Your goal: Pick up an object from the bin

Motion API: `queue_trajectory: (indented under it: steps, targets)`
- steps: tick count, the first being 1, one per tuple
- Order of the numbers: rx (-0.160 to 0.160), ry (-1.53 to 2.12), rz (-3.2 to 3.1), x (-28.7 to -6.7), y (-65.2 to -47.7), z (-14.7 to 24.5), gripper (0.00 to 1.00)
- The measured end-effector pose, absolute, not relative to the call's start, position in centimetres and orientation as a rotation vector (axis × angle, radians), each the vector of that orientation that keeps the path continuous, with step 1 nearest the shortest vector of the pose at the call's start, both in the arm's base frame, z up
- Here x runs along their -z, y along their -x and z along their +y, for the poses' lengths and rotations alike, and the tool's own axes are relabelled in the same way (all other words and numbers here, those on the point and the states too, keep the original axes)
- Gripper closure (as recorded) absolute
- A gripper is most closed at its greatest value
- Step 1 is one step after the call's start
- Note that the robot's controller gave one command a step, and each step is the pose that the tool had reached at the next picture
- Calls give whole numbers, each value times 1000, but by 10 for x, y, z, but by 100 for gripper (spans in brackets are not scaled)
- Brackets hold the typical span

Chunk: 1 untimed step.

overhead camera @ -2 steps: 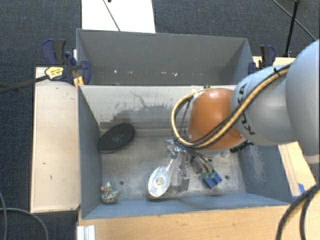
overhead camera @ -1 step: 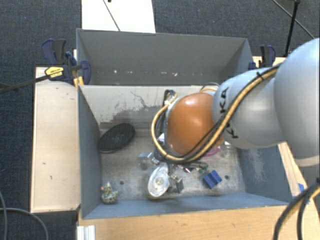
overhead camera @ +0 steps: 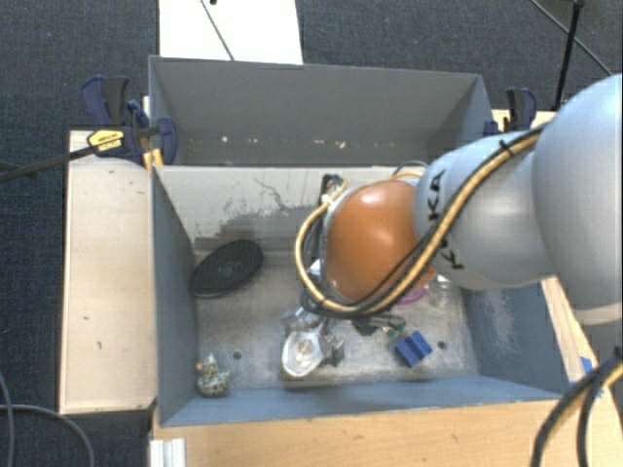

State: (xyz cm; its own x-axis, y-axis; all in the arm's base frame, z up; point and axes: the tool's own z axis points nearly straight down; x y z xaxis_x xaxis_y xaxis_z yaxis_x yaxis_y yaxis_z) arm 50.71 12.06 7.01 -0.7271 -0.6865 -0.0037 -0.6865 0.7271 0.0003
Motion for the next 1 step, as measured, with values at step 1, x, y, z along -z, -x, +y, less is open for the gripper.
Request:
queue_trajectory:
  steps: [1]
  targets:
    - [1, 1116, 2925, -197, -515, 140, 100]
